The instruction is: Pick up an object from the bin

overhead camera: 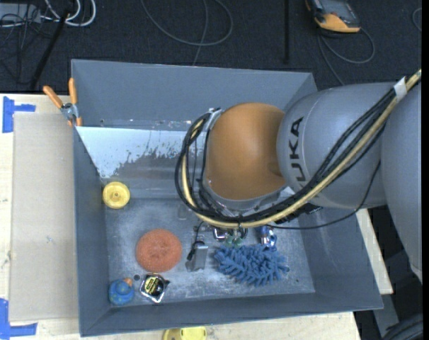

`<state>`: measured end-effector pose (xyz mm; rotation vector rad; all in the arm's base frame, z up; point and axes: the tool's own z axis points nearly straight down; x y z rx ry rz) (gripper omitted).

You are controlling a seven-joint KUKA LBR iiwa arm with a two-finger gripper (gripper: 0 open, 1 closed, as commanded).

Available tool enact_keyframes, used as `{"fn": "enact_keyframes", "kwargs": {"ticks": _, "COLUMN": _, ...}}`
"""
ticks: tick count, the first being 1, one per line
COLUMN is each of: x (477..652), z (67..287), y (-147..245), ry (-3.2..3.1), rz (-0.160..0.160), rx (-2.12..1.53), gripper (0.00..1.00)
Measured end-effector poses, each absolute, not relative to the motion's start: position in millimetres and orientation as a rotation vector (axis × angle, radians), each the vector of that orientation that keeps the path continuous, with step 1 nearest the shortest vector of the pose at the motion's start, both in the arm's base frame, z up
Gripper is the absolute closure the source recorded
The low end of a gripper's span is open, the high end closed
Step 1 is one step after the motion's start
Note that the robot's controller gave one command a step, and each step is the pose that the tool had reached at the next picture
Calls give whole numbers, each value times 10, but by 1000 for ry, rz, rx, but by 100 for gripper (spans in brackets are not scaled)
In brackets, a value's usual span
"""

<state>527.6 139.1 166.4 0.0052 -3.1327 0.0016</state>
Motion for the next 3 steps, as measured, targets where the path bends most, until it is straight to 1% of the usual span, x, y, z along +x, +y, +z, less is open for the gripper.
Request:
{"fn": "enact_keyframes", "kwargs": {"ticks": 1, "x": 5295, "z": 1708, "y": 1384, "ry": -3140, "rz": 0, "rx": -1, "gripper": 0}}
{"fn": "enact_keyframes", "kwargs": {"ticks": 2, "x": 5340, "z": 1196, "y": 1540, "ry": -3147, "rz": -3, "rx": -9, "gripper": 0}}
{"fn": "enact_keyframes", "kwargs": {"ticks": 3, "x": 5353, "z": 772, "y": 1580, "ry": -3143, "rz": -2, "rx": 111, "gripper": 100}}
